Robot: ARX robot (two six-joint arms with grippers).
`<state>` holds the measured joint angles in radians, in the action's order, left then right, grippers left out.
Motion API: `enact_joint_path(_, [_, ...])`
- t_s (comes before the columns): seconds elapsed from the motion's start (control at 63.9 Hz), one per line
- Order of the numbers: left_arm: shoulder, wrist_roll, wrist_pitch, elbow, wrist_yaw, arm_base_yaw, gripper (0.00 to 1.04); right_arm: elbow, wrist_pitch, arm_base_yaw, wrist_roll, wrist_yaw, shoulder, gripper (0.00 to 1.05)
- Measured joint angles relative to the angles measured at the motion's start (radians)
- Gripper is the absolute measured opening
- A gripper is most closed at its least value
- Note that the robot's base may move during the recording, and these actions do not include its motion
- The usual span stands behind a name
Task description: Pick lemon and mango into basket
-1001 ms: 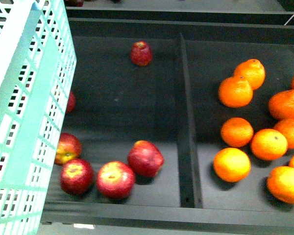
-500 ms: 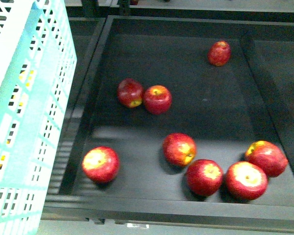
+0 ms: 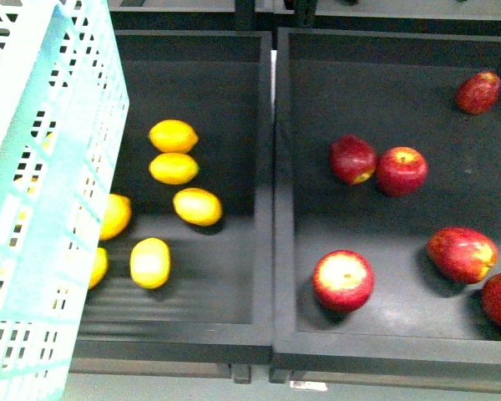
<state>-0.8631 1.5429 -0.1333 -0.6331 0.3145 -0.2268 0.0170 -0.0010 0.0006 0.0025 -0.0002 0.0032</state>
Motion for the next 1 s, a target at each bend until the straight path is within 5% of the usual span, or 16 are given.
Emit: enact_joint_path(1.001, [-0.002, -0.001, 0.0, 0.0, 0.017, 0.006, 0.15, 0.0, 0.0, -0.002, 0.0, -0.009, 0.0, 0.96])
